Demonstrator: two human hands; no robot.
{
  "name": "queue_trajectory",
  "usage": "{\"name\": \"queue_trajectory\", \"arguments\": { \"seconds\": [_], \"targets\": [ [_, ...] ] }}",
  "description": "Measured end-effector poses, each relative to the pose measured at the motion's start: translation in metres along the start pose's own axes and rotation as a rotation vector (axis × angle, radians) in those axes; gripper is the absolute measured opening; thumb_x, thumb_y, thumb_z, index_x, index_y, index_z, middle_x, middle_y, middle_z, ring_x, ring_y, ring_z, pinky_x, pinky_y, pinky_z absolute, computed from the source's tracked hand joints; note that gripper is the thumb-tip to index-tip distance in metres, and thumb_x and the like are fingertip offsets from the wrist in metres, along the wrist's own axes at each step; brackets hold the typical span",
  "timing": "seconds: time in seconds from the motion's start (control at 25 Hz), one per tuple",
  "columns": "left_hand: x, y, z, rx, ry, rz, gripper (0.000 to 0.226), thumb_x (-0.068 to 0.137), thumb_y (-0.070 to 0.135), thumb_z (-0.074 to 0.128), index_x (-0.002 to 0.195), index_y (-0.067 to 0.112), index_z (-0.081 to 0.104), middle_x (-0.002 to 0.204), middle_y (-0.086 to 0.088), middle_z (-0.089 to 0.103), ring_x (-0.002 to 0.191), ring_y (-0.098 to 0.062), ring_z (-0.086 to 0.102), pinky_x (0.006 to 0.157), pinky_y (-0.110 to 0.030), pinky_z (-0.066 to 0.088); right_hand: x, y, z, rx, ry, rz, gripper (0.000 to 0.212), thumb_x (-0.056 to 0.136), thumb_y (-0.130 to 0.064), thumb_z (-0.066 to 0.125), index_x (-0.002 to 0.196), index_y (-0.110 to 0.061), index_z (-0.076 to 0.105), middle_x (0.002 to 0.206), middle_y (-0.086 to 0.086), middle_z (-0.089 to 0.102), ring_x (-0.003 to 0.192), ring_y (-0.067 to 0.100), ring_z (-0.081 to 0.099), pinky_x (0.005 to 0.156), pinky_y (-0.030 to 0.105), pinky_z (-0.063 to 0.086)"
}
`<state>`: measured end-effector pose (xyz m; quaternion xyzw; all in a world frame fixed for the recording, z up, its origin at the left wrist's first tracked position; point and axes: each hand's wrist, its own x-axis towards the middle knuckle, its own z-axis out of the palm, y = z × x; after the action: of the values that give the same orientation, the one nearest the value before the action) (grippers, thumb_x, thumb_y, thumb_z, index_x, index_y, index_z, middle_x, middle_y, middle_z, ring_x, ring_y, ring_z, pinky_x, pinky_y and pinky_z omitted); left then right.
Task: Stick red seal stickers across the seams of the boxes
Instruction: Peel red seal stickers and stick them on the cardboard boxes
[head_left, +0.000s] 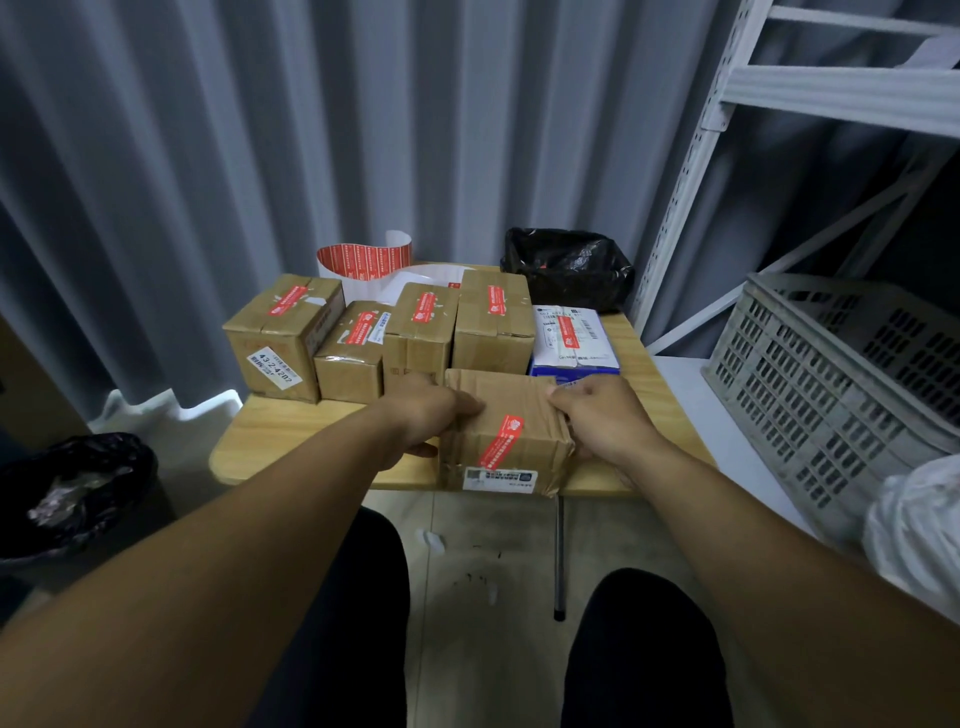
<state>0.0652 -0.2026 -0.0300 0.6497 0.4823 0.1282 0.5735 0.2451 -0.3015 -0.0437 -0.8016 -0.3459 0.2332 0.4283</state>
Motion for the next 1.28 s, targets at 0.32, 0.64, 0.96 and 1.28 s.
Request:
{"name": "queue_trajectory", "arguments": {
  "seconds": [0.32,0.64,0.96,1.28],
  "targets": [
    [0.008,0.0,0.006,-0.041,0.025,-0.036,0.049,0.086,0.033,0.075,0.126,0.014,0.054,0.118,-0.008,0.066,0.109,-0.028,0.062,0.097,-0.05,0.052,-0.004,-0.035,-0.005,-0.135,-0.205,-0.065,0.015,0.08,-0.006,0.061,0.081,0.005,0.071,0.063,0.012,0.055,0.057,0.025,0.048,0.049,0.028,0.038],
    [0.007,0.0,0.012,-0.003,-0.02,-0.062,0.046,0.095,0.032,0.064,0.135,0.014,0.05,0.125,-0.007,0.062,0.113,-0.028,0.057,0.089,-0.045,0.048,0.0,-0.037,-0.001,-0.217,-0.274,0.008,0.008,0.082,-0.012,0.071,0.08,-0.005,0.07,0.068,0.012,0.062,0.062,0.024,0.056,0.055,0.031,0.044],
    [0.008,0.002,0.017,0.057,-0.046,-0.071,0.048,0.102,0.035,0.053,0.143,0.011,0.045,0.132,-0.012,0.06,0.119,-0.031,0.057,0.088,-0.045,0.047,-0.001,-0.044,0.004,-0.289,-0.273,0.081,0.018,0.079,-0.019,0.068,0.094,-0.01,0.066,0.081,0.008,0.065,0.066,0.018,0.058,0.047,0.021,0.041],
    [0.007,-0.001,0.016,0.068,-0.064,-0.066,0.051,0.102,0.037,0.052,0.144,0.01,0.043,0.134,-0.013,0.058,0.12,-0.032,0.056,0.089,-0.046,0.048,-0.002,-0.039,0.006,-0.332,-0.247,-0.014,0.013,0.079,-0.018,0.073,0.076,-0.013,0.061,0.078,0.008,0.064,0.073,0.021,0.061,0.059,0.027,0.045]
  ]
}}
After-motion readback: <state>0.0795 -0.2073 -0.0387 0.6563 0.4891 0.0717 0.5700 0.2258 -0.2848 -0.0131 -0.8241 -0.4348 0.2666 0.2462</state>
